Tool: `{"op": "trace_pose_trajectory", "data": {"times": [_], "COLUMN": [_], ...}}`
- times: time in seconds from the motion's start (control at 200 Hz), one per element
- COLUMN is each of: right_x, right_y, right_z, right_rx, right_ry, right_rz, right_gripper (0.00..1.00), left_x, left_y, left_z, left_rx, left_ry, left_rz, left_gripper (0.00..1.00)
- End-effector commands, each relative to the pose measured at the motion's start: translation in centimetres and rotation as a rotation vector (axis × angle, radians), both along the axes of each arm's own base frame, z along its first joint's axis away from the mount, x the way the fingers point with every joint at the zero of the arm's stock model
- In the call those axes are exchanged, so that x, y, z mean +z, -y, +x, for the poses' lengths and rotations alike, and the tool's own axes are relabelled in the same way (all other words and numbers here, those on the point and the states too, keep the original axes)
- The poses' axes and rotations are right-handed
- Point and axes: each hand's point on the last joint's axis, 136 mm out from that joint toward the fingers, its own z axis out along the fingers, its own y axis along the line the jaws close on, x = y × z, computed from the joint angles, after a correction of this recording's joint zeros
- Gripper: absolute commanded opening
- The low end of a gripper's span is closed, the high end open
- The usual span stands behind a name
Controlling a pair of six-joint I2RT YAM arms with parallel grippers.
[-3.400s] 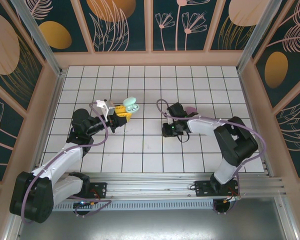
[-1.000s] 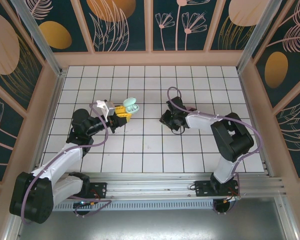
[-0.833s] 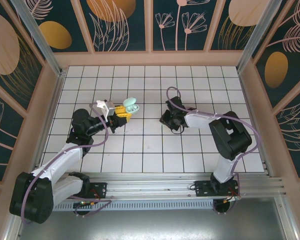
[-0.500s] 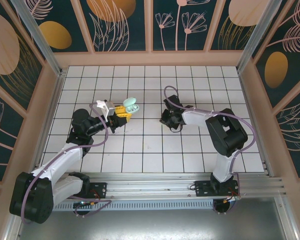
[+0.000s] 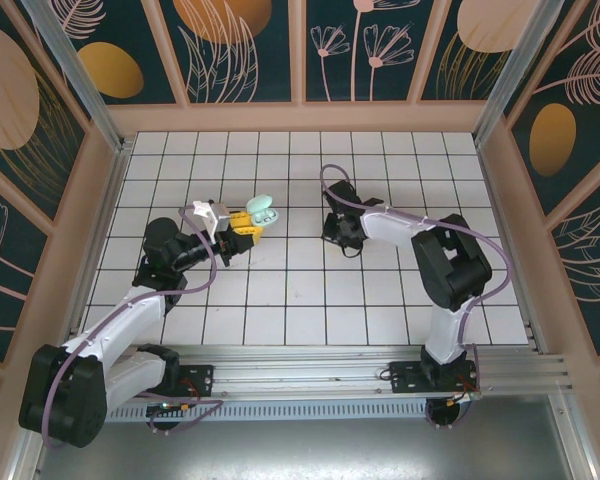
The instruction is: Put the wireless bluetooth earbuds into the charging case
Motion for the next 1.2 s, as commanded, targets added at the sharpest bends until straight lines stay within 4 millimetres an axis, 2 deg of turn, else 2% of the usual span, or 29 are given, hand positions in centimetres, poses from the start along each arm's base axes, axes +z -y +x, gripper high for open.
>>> {"op": "trace_pose_trajectory", "data": {"times": [0.0,0.145,0.35,0.49,0.616,0.806,1.006,1.196], "right_x": [5.0,9.4,15.9,19.6,22.0,24.5,24.3,24.6], "right_y": [1.9,3.1,2.8,2.4,2.1,1.5,-0.8,-2.3], "right_z": [0.0,-0.8,-2.7,-4.2,-5.6,-6.9,-7.4,-7.4], "right_rx": [0.029,0.041,0.076,0.107,0.135,0.166,0.231,0.262], "right_ry": [0.093,0.149,0.247,0.307,0.343,0.383,0.364,0.371], "right_rz": [-0.100,-0.135,-0.076,-0.019,0.029,0.108,0.193,0.204], "right_gripper": [0.06,0.06,0.06,0.06,0.06,0.06,0.06,0.06], "left_x": [1.2,1.4,1.7,1.9,1.9,0.8,-0.7,-1.3], "left_y": [0.1,0.9,3.5,5.2,6.2,7.7,9.5,10.4], "left_z": [0.0,0.6,1.8,3.3,4.5,5.3,4.6,4.3], "left_rx": [-0.013,-0.022,-0.024,-0.024,-0.002,0.004,-0.038,-0.060], "left_ry": [0.041,0.051,0.116,0.136,0.136,0.128,0.116,0.111], "left_rz": [-0.018,-0.022,0.026,0.042,0.052,0.089,0.114,0.126], "left_gripper": [0.00,0.00,0.00,0.00,0.00,0.00,0.00,0.00]}}
